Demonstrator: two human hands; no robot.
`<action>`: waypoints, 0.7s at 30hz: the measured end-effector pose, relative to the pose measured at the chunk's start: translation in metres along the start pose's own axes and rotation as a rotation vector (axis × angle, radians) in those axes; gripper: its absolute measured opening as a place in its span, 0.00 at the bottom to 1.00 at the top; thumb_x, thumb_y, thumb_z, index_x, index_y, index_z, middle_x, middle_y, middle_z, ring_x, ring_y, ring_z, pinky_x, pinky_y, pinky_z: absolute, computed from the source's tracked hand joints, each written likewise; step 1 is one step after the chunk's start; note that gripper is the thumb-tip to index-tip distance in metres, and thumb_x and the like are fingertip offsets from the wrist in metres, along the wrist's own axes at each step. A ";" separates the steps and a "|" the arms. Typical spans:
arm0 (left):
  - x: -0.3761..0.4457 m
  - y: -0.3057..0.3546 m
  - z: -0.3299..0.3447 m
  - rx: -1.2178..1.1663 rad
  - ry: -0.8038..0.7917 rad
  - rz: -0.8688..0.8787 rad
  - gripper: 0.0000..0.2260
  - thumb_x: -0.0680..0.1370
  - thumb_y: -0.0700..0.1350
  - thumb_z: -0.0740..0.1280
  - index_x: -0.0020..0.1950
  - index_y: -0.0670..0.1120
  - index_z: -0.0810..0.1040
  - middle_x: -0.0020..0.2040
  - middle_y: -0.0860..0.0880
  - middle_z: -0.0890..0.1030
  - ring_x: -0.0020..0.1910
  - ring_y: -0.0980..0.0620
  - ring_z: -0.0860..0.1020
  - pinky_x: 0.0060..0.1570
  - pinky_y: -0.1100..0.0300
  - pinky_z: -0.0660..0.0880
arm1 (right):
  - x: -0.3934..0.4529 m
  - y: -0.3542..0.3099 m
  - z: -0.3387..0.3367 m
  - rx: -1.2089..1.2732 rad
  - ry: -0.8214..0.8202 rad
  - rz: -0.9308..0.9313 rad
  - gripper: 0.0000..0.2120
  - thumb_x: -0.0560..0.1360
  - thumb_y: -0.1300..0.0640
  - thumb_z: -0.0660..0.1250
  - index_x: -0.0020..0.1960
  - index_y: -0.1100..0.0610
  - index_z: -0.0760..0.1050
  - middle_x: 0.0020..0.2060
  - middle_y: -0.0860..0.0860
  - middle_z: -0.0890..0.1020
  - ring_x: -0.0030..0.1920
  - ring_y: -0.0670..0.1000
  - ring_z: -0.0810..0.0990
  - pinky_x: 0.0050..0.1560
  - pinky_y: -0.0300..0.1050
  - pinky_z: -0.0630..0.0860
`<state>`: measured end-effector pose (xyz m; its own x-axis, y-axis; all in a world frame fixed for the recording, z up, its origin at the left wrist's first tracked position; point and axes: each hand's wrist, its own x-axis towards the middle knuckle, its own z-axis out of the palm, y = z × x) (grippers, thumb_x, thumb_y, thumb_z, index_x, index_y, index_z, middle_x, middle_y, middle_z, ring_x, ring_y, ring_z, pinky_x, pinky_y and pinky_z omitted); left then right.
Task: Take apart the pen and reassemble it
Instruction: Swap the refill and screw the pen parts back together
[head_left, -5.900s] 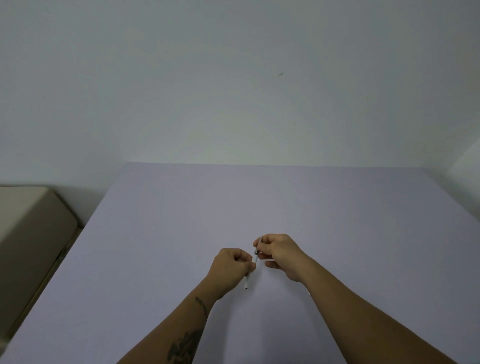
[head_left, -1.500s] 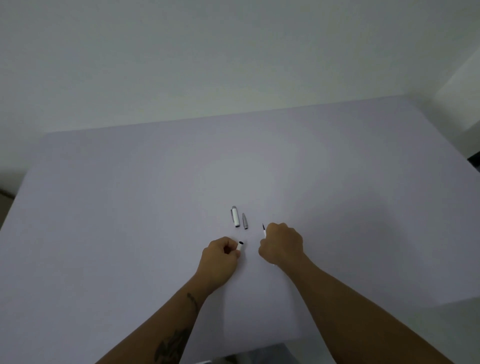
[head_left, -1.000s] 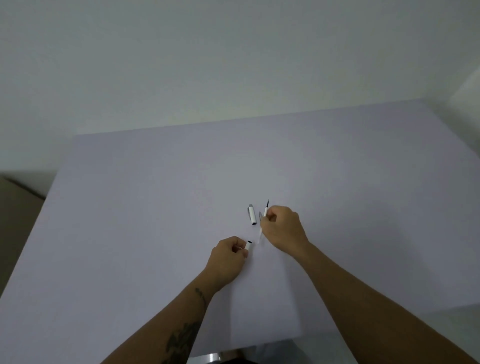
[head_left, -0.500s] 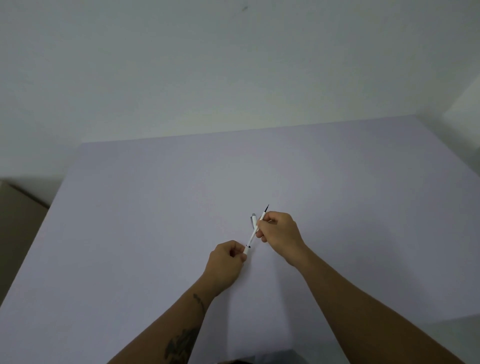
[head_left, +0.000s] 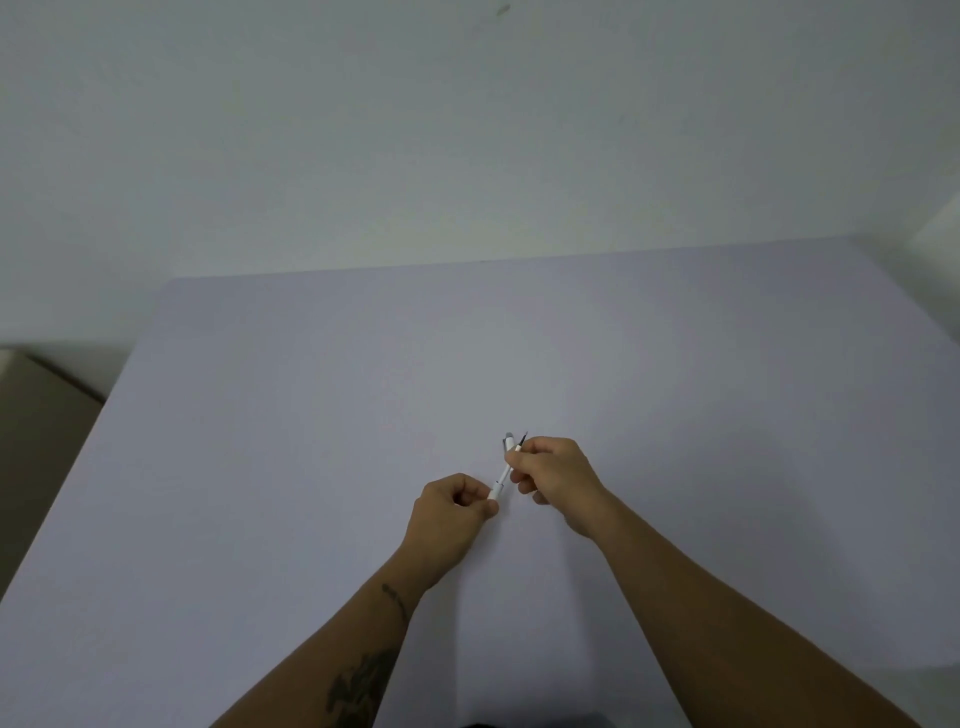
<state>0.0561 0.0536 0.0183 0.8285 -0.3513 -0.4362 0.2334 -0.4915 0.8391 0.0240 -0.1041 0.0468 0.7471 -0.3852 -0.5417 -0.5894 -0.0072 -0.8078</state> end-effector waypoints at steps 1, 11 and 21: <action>0.002 0.001 0.002 -0.004 0.005 -0.007 0.02 0.74 0.42 0.72 0.42 0.47 0.83 0.33 0.52 0.78 0.34 0.53 0.74 0.36 0.60 0.73 | 0.004 0.000 -0.002 0.041 0.008 0.025 0.06 0.75 0.58 0.69 0.41 0.58 0.81 0.35 0.52 0.83 0.32 0.48 0.77 0.35 0.41 0.73; 0.013 0.004 0.006 -0.041 0.049 -0.052 0.03 0.73 0.42 0.73 0.40 0.48 0.82 0.30 0.55 0.76 0.27 0.61 0.73 0.29 0.68 0.72 | 0.027 0.010 -0.016 -0.108 0.073 -0.009 0.06 0.72 0.61 0.69 0.42 0.53 0.83 0.34 0.48 0.83 0.35 0.48 0.80 0.35 0.38 0.74; 0.020 0.007 0.004 0.002 0.098 -0.069 0.05 0.74 0.42 0.72 0.39 0.50 0.80 0.34 0.54 0.78 0.33 0.56 0.74 0.35 0.65 0.70 | 0.058 0.018 -0.011 -0.660 0.147 -0.073 0.12 0.74 0.54 0.67 0.55 0.56 0.72 0.45 0.52 0.73 0.45 0.56 0.75 0.44 0.45 0.71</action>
<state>0.0719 0.0400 0.0138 0.8565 -0.2368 -0.4587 0.2907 -0.5130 0.8077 0.0538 -0.1365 0.0031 0.7702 -0.4832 -0.4164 -0.6378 -0.5819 -0.5045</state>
